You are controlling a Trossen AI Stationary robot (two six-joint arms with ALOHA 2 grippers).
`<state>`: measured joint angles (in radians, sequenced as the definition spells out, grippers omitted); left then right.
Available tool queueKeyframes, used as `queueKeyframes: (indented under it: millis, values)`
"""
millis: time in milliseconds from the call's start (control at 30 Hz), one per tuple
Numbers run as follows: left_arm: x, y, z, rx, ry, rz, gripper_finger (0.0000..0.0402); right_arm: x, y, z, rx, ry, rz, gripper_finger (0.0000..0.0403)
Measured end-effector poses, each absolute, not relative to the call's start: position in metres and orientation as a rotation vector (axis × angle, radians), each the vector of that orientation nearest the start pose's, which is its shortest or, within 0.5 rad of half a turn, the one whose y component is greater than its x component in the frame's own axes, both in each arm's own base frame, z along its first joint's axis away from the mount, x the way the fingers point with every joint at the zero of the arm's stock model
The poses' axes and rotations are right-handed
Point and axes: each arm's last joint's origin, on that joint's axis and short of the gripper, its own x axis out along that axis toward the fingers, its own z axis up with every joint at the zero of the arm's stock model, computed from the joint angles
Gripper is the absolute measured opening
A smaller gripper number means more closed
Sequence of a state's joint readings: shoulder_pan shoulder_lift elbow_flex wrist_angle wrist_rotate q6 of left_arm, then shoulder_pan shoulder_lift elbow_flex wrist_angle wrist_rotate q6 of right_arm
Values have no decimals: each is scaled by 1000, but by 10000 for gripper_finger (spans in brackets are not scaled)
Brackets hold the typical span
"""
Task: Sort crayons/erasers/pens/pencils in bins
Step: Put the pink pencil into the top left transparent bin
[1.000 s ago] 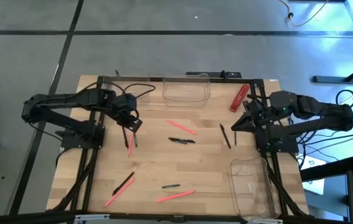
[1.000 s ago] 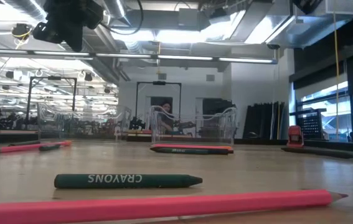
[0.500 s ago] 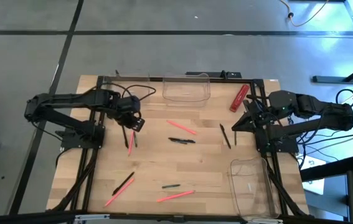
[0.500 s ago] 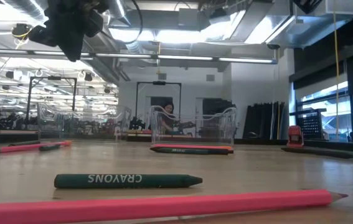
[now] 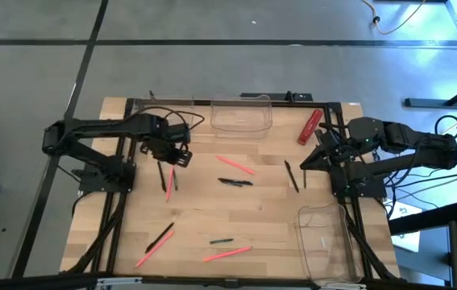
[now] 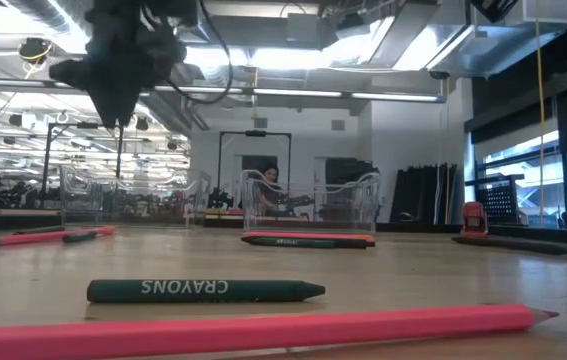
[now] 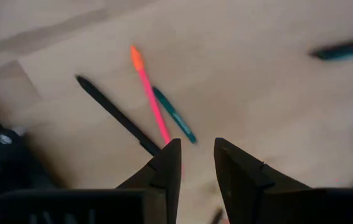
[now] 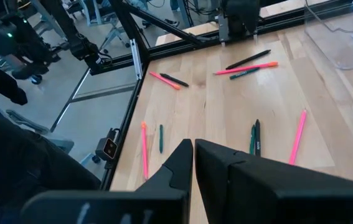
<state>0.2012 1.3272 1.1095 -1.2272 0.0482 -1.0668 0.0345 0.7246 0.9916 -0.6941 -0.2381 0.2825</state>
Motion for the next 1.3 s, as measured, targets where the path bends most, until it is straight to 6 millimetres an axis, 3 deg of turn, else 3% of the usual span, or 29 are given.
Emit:
queueKeyframes:
  millis: [367, 767, 1300]
  values:
    - [240, 65, 227, -1010, 1429, 959, 85, 130, 11, 361, 324, 462, 207, 21]
    - [228, 70, 172, -1011, 1452, 1031, 85, 130, 11, 361, 323, 462, 208, 21]
    - [225, 72, 150, -926, 1331, 1066, 85, 130, 11, 361, 321, 462, 208, 21]
